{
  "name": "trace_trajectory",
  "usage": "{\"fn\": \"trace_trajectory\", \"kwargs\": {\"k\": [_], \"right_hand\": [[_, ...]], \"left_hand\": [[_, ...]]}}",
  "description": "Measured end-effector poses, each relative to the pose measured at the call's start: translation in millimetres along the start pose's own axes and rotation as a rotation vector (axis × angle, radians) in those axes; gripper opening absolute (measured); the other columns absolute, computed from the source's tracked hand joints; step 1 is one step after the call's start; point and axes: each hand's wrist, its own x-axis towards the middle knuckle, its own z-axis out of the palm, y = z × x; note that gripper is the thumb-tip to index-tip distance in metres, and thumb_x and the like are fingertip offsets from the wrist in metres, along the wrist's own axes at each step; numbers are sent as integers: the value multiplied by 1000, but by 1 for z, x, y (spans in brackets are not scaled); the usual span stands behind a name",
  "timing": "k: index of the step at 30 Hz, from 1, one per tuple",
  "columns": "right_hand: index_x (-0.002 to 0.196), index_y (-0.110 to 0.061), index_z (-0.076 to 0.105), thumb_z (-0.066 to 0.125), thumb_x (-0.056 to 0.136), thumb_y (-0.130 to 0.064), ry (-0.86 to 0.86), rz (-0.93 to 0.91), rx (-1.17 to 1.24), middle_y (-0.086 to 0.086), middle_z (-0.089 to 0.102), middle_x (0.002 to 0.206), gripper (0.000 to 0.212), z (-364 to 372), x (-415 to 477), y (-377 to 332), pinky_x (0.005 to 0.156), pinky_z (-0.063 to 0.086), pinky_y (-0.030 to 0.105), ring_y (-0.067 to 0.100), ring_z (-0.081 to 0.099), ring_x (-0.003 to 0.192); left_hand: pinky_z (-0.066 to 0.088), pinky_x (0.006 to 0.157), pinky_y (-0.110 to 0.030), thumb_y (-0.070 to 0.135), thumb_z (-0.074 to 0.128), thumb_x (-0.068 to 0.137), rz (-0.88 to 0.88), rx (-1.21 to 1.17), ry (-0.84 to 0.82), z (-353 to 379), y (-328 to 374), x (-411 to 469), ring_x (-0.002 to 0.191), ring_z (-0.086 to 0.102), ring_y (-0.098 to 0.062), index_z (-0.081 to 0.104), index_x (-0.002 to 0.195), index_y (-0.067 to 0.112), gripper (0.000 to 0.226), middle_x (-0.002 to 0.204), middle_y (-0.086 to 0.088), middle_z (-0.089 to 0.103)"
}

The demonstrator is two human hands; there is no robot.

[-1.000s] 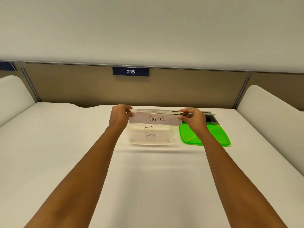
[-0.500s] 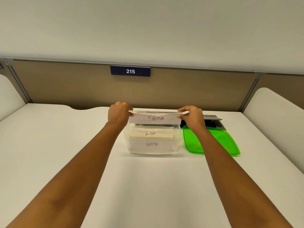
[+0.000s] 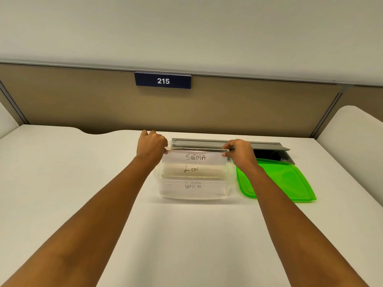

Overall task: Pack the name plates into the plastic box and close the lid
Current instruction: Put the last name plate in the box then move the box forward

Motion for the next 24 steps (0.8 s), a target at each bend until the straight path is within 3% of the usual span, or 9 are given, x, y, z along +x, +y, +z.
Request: {"fn": "trace_trajectory", "kwargs": {"k": [3,19,24], "right_hand": [[104,-1,71,72,79,-4,-26,-2,-32,20,72,100,25,8,2,2,80,48,27,29,65,87],[116,-7,64,57,93,-17,-110,-197,-506,16,62,115,27,18,2,-3,87,48,35,30,53,115],[118,-7,62,56,93,-17,-144,-223,-596,18,55,118,27,17,-2,-7,92,48,34,32,57,110]], "left_hand": [[34,93,-30,32,58,91,39,42,-10,6,-1,2,113,57,-21,69,116,19,30,116,-1,71],[29,101,-30,35,57,91,88,192,-103,13,2,7,112,52,-19,69,117,19,32,113,-1,70],[29,103,-31,37,58,90,81,227,-151,18,7,6,113,52,-20,67,118,18,35,113,-3,69]]}}
